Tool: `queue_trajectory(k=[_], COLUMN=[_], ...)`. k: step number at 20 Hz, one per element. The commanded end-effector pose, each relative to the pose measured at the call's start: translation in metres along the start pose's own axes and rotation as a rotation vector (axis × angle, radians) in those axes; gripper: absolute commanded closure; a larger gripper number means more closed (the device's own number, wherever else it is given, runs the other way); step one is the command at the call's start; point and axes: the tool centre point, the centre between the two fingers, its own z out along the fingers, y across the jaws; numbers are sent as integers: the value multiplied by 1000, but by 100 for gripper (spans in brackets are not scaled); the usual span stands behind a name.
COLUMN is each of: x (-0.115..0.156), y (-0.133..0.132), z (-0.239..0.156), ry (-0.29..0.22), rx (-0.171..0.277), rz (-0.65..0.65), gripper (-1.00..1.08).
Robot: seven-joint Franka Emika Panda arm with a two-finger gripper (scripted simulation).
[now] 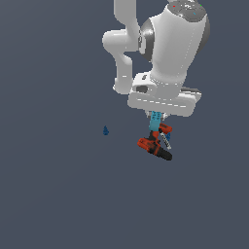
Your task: Pick up a designated object from a clutter of objects.
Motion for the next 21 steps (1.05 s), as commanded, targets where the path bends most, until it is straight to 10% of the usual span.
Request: queue_trajectory(k=[1,21], x=[8,38], y=[-7,-31], z=[-22,-88], ry=[0,0], rx=[0,0], rz=[0,1], gripper=[108,108])
